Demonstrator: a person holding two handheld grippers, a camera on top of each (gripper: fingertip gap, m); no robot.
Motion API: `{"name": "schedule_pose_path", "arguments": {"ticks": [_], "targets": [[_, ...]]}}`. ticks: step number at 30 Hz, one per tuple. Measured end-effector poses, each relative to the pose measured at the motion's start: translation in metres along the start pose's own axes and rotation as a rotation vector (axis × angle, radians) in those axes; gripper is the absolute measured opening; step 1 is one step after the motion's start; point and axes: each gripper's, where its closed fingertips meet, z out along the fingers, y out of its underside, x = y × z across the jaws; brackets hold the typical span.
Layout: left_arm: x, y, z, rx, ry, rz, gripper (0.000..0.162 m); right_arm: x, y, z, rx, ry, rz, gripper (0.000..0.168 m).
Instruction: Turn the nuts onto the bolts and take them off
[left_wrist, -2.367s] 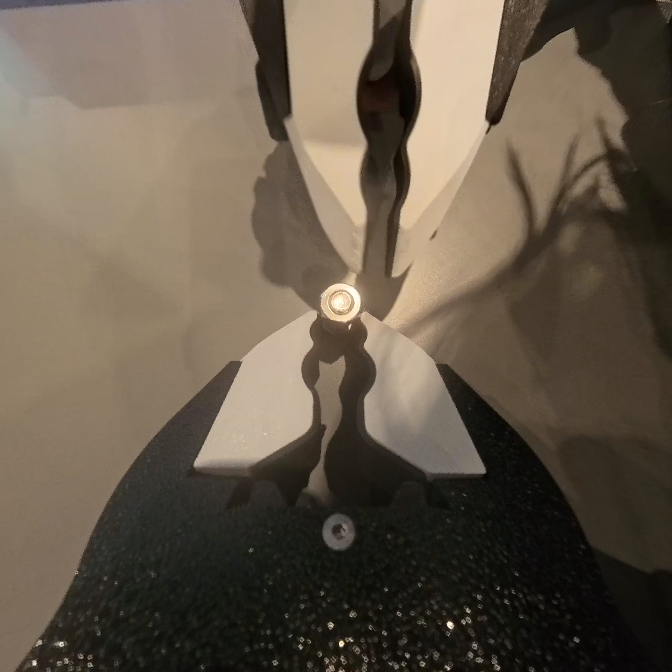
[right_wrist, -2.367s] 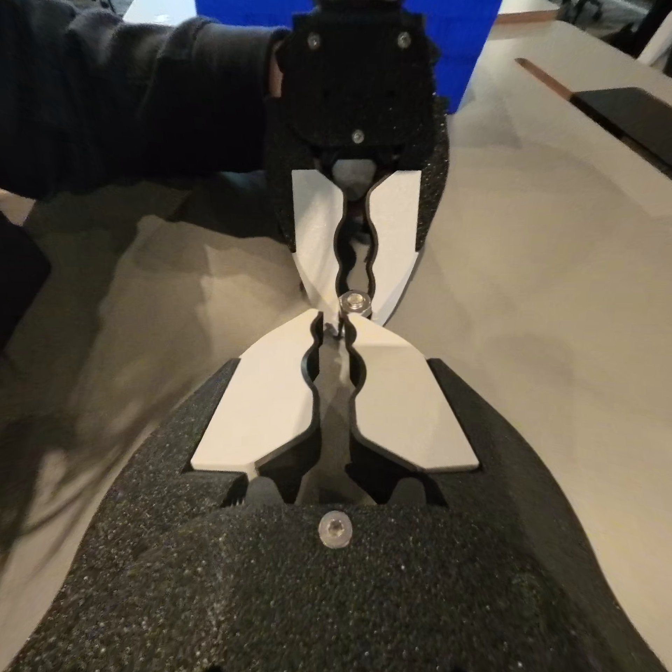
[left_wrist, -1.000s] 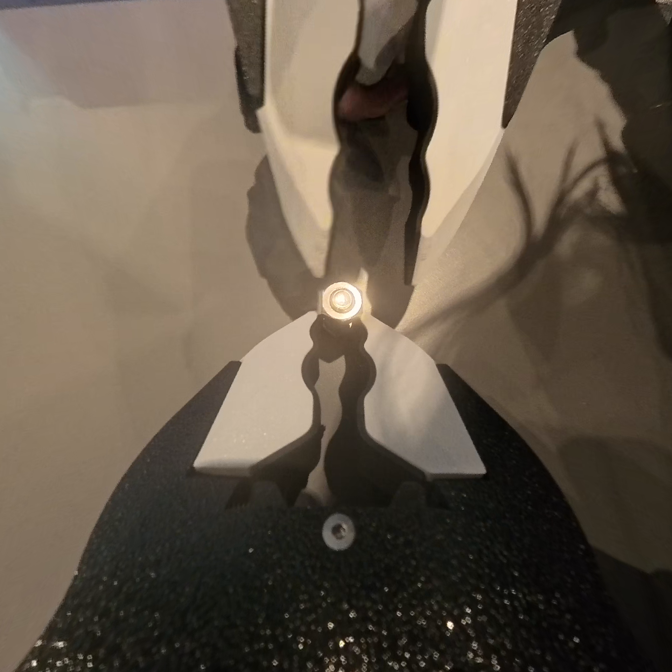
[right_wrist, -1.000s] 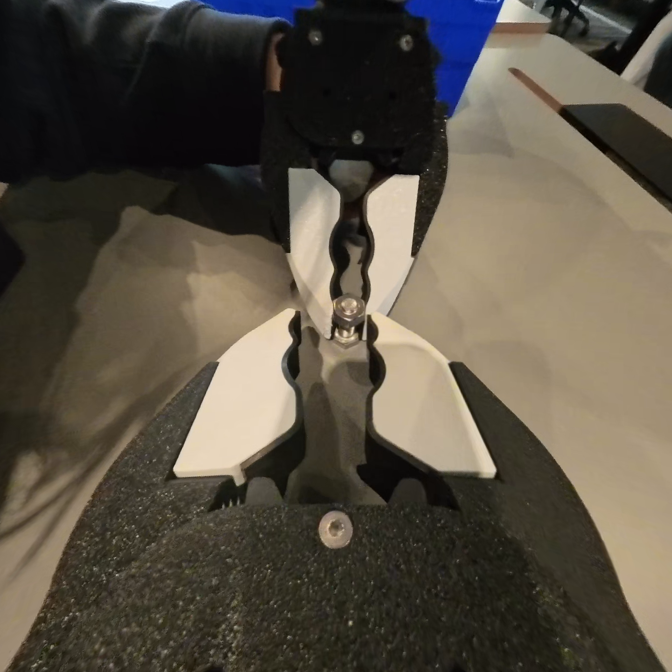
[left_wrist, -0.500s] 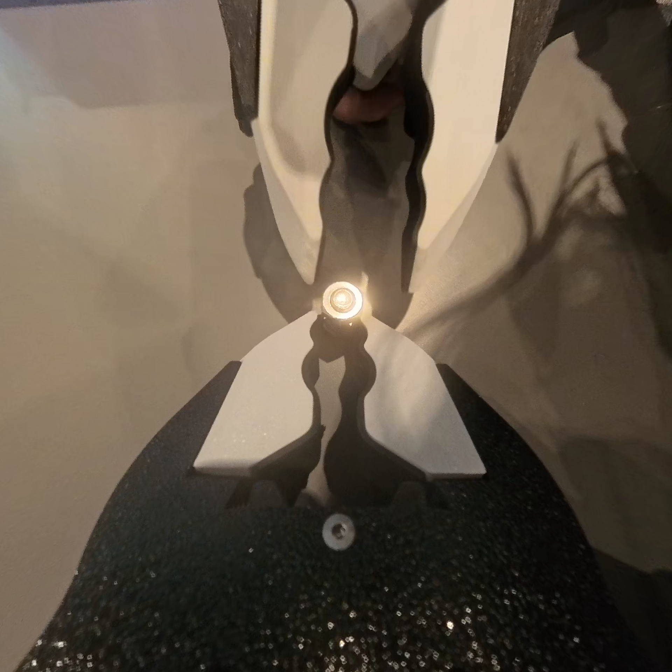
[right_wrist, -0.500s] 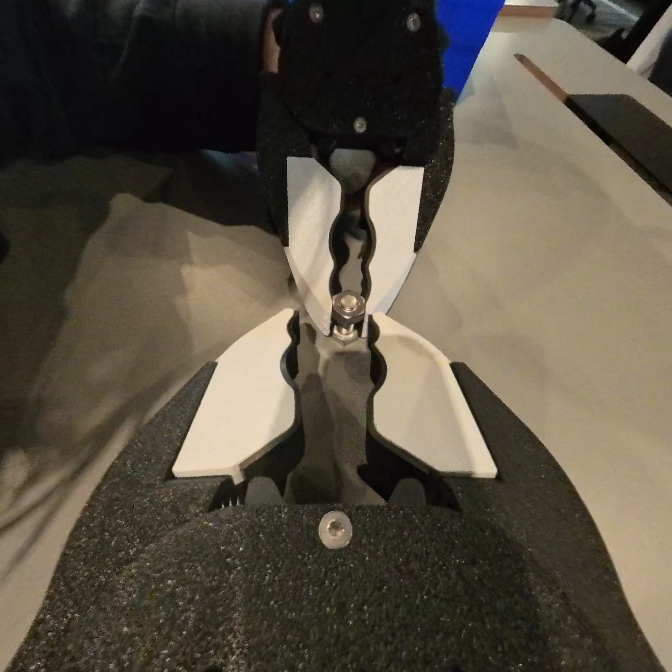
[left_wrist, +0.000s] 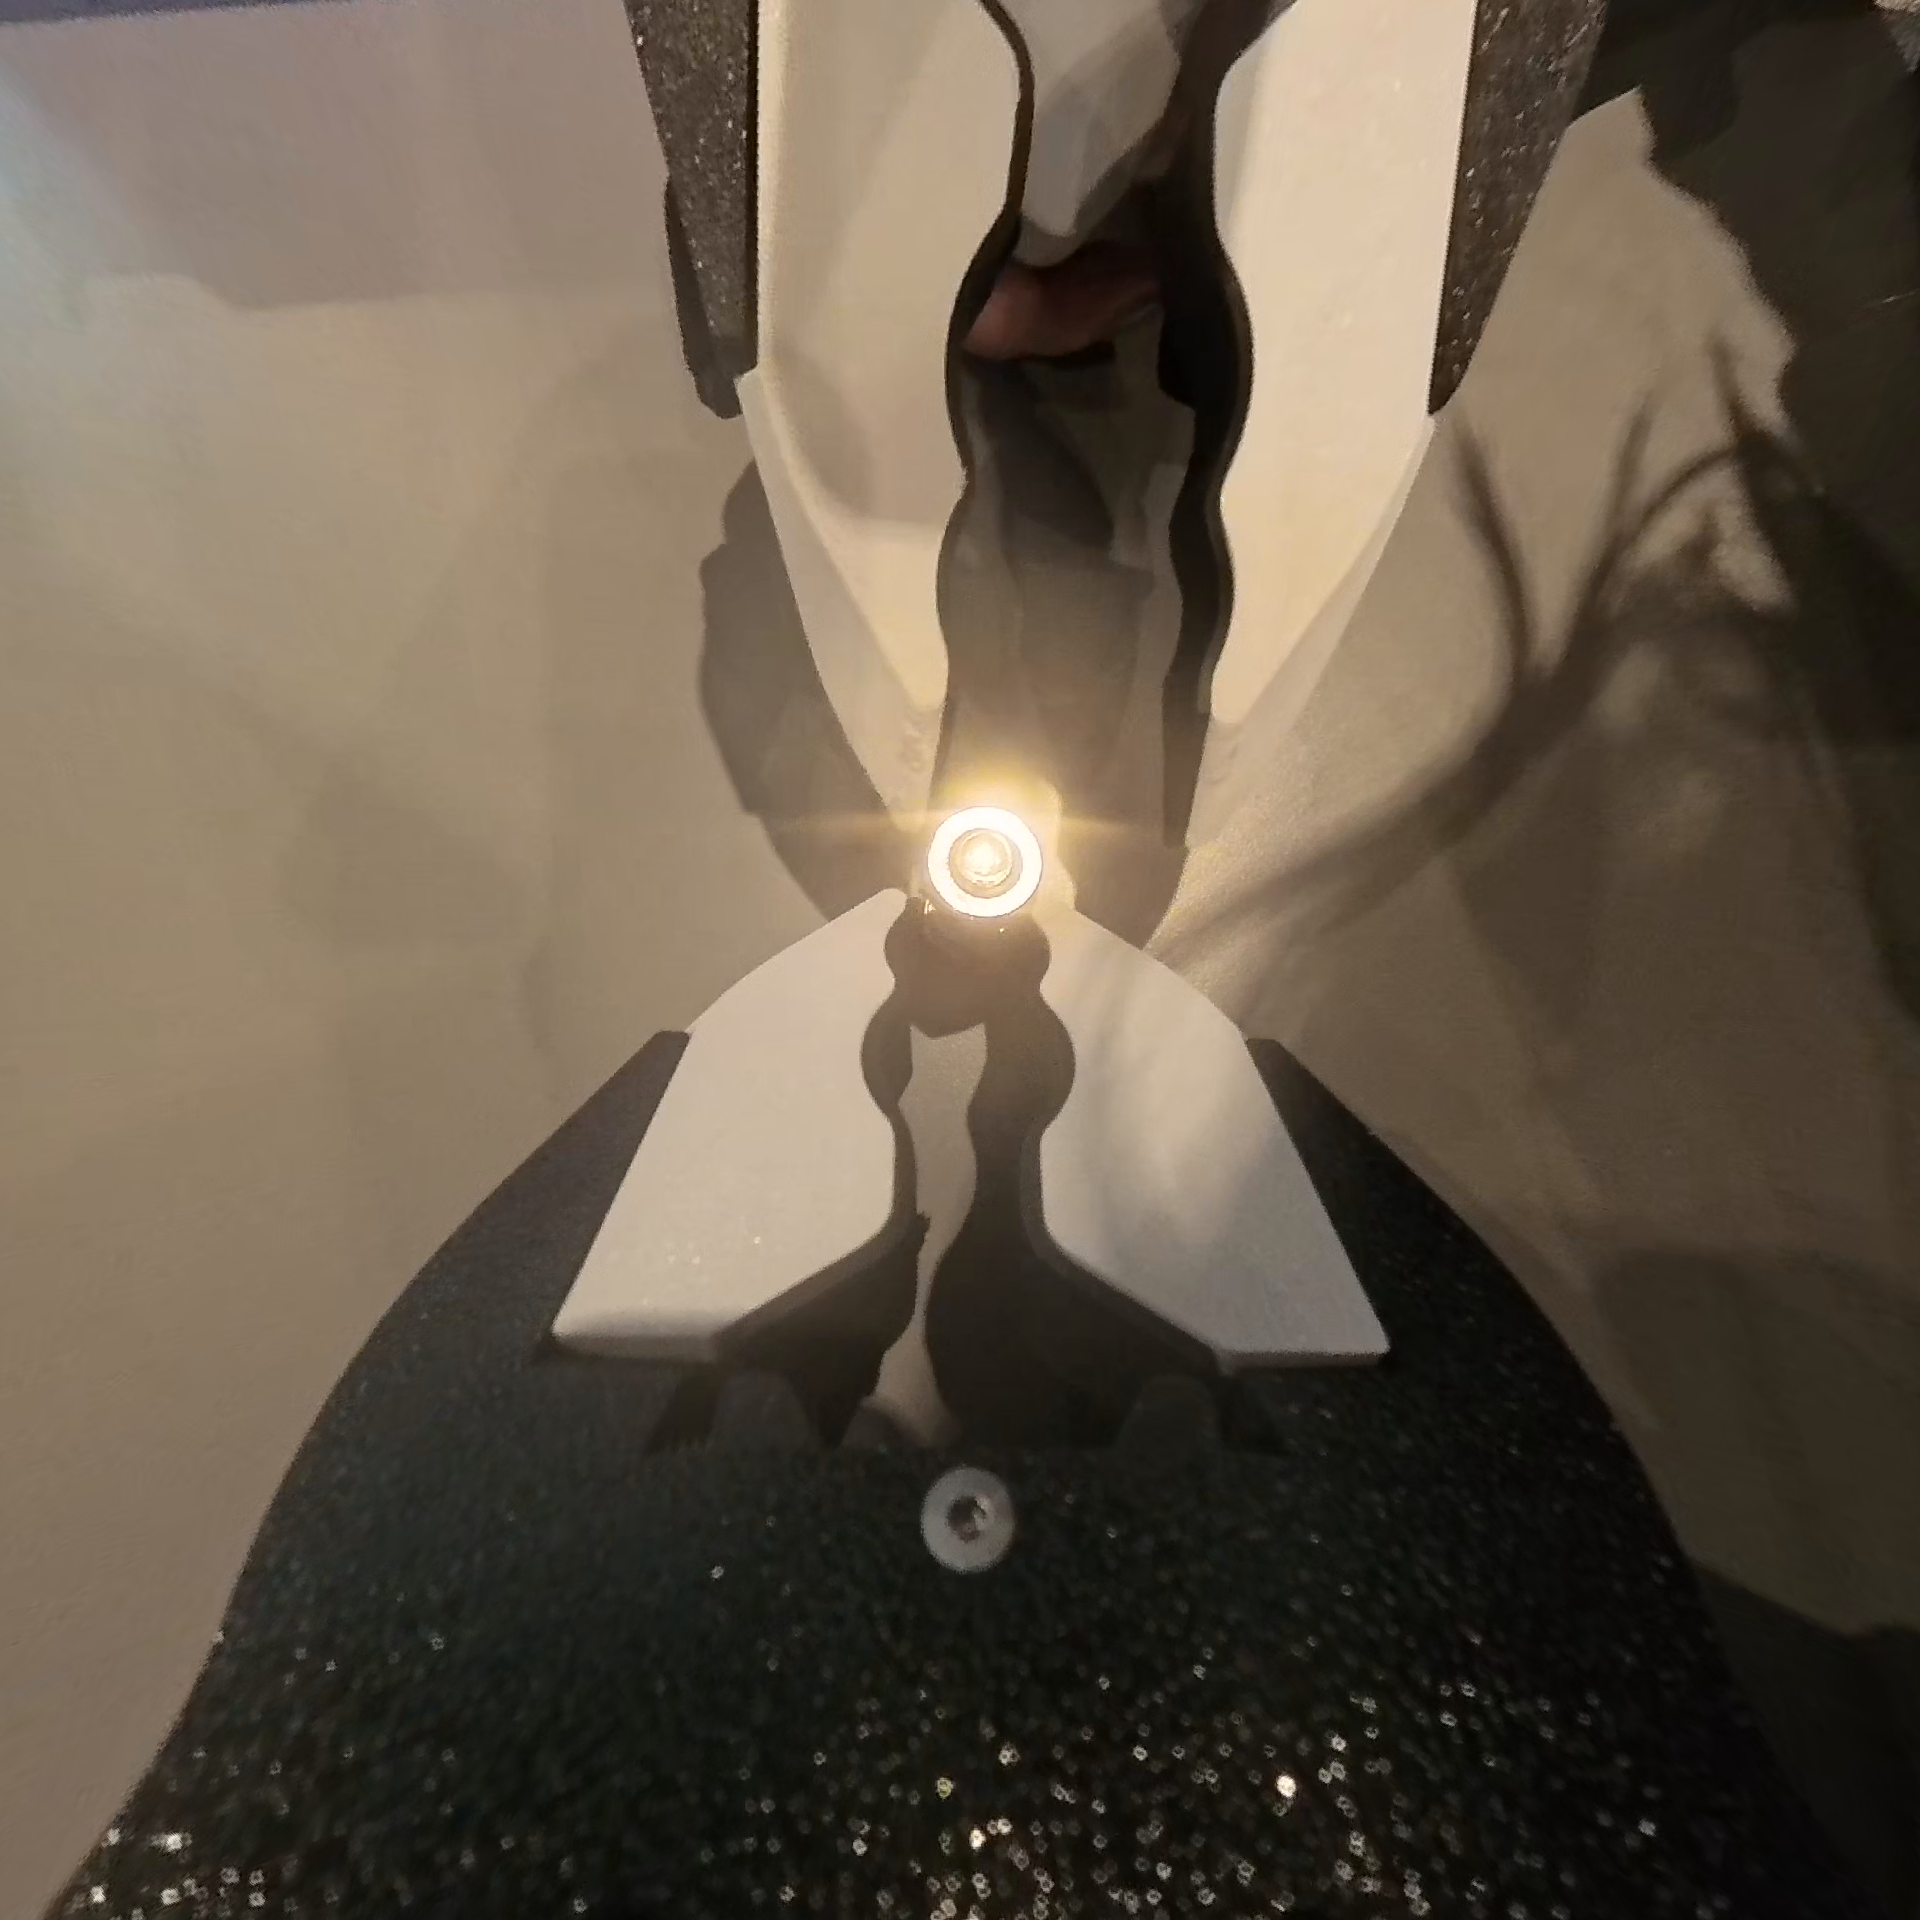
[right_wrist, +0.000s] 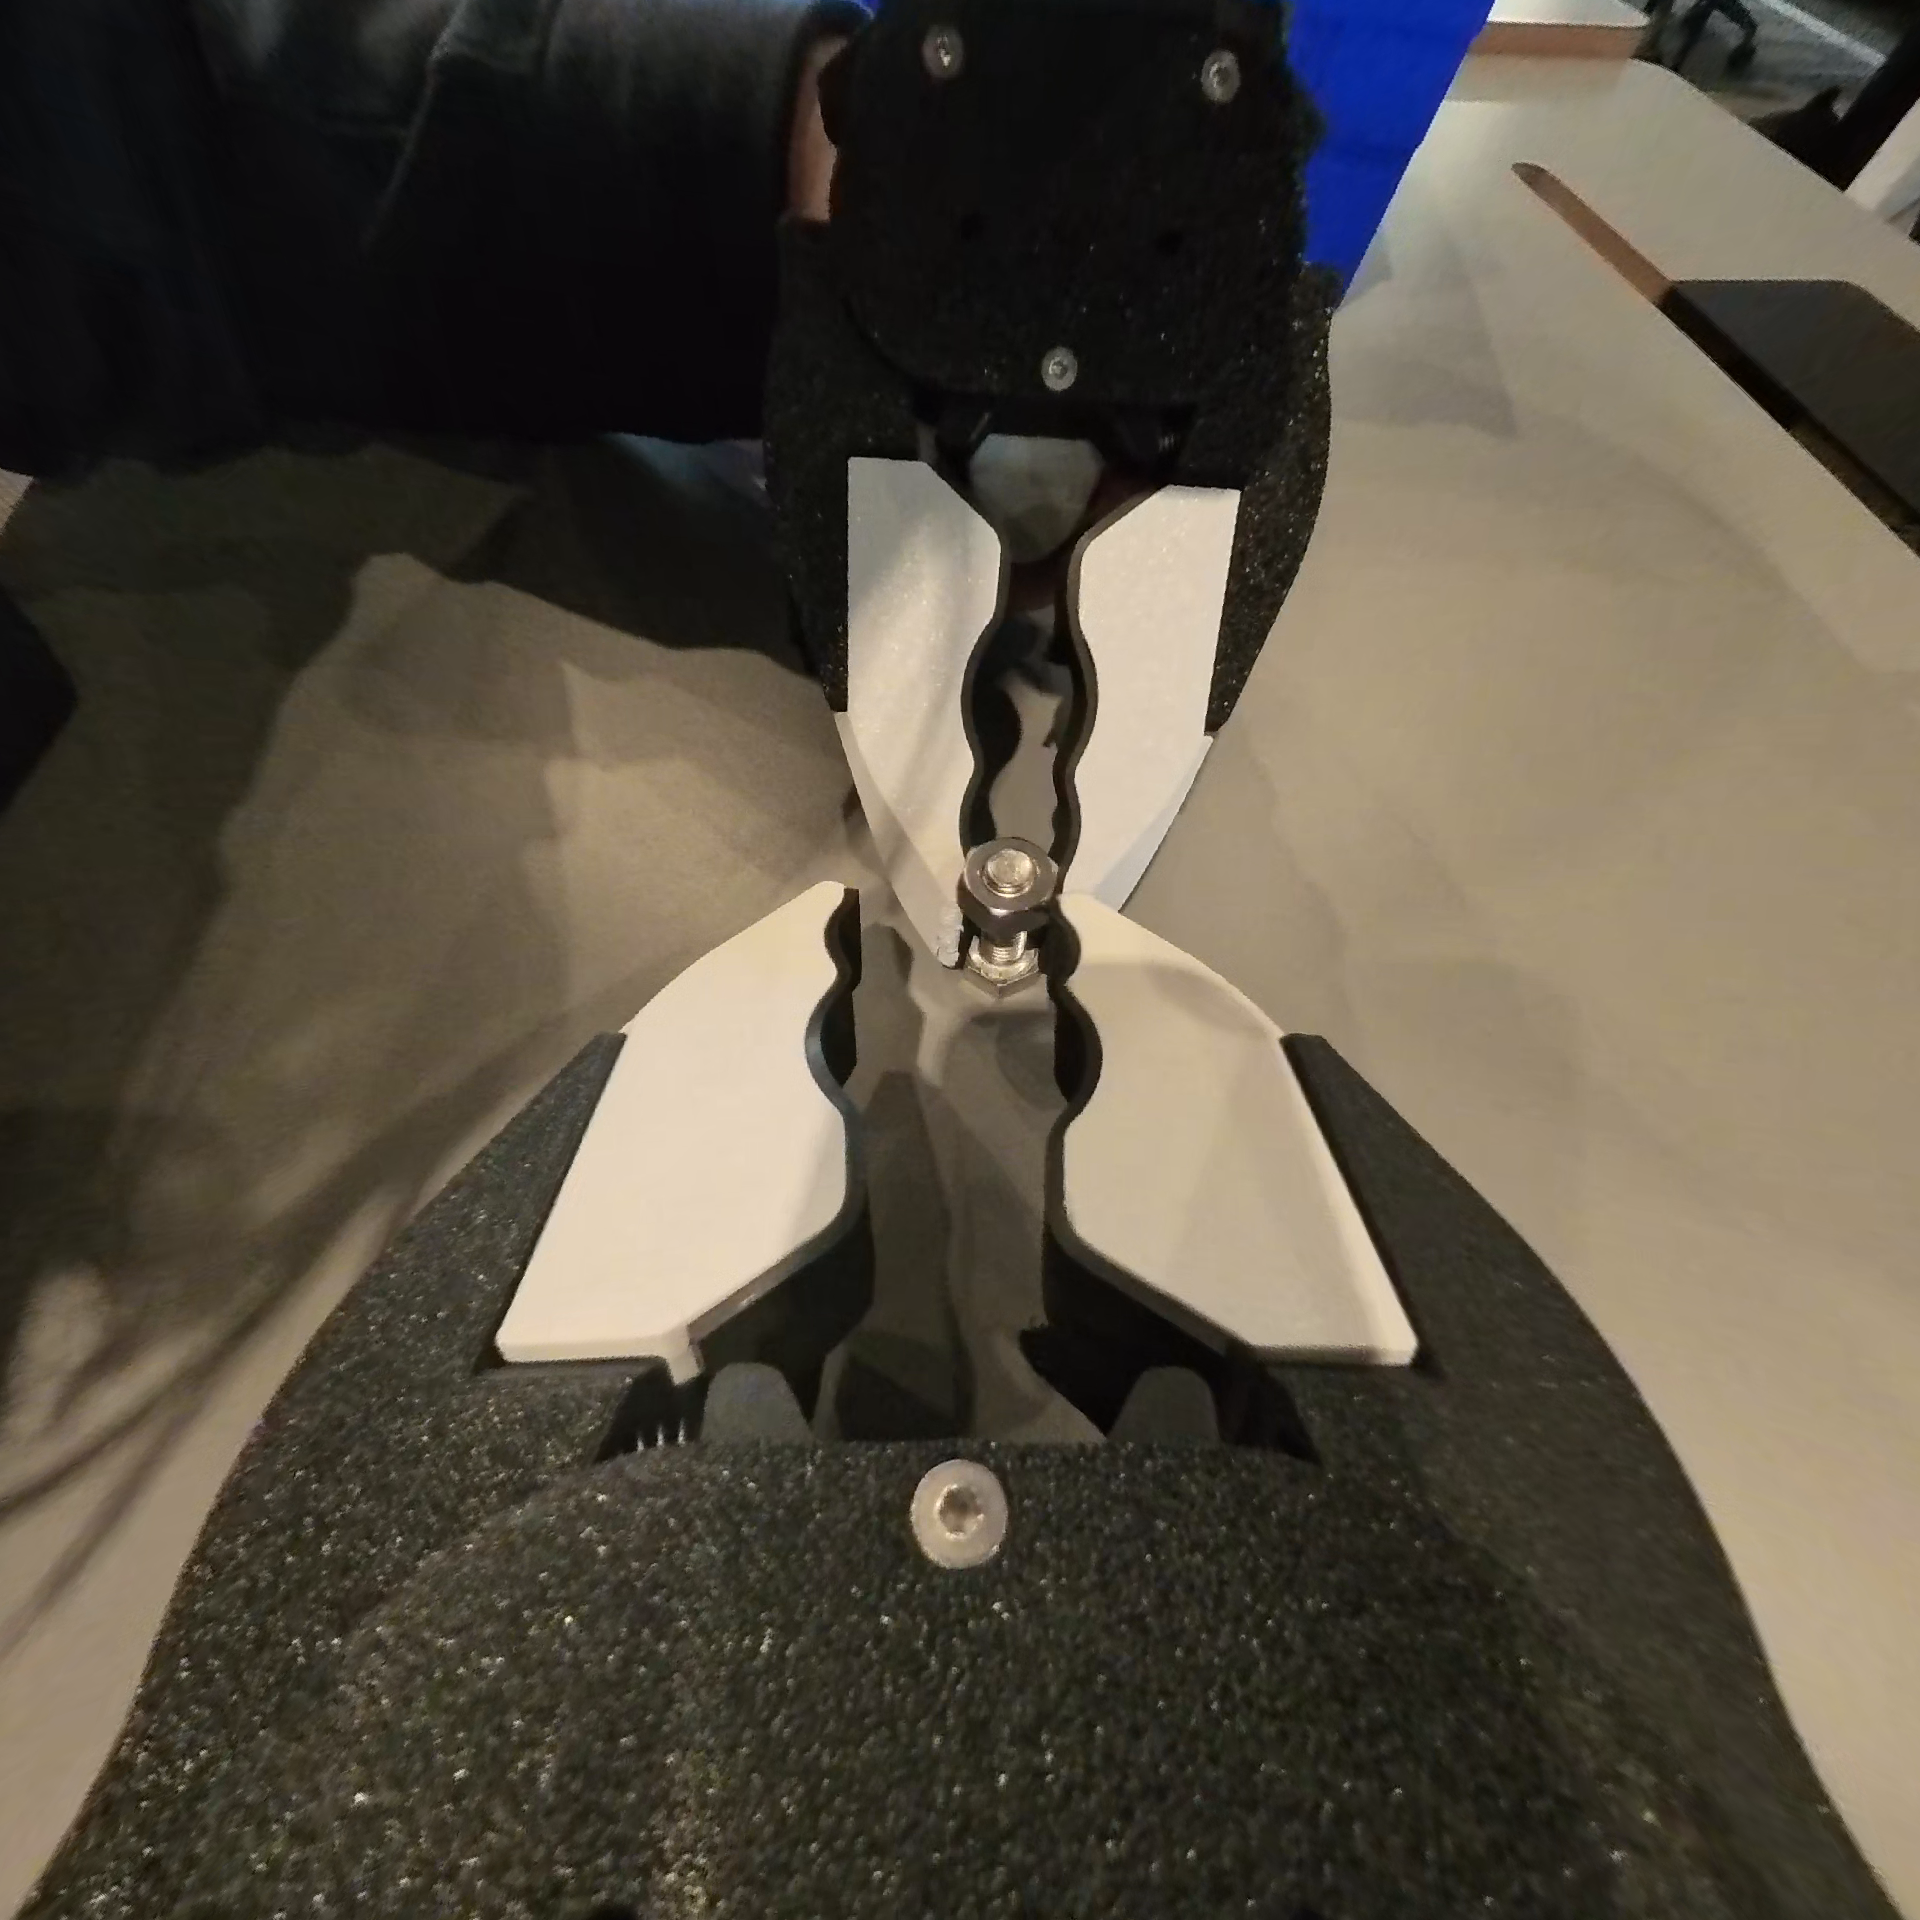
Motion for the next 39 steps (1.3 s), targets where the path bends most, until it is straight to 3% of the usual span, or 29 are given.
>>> {"name": "schedule_pose_path", "arguments": {"ticks": [9,12,18,35,39], "targets": [[0.0,0.0,0.0,-0.001,0.0,0.005,0.016,-0.003,0.001,-0.003,0.002,-0.024,0.011,0.028],[0.0,0.0,0.0,-0.001,-0.001,0.002,0.016,-0.008,0.001,-0.005,0.006,-0.062,0.003,0.013],[0.0,0.0,0.0,-0.001,-0.001,-0.006,0.016,0.007,-0.002,-0.005,0.032,0.027,0.032,0.036],[0.0,0.0,0.0,-0.003,-0.002,-0.007,0.016,-0.004,0.004,-0.003,-0.017,-0.017,-0.02,0.03],[0.0,0.0,0.0,-0.002,-0.001,-0.016,0.016,-0.004,0.002,-0.006,0.01,-0.029,-0.006,0.019]]}}
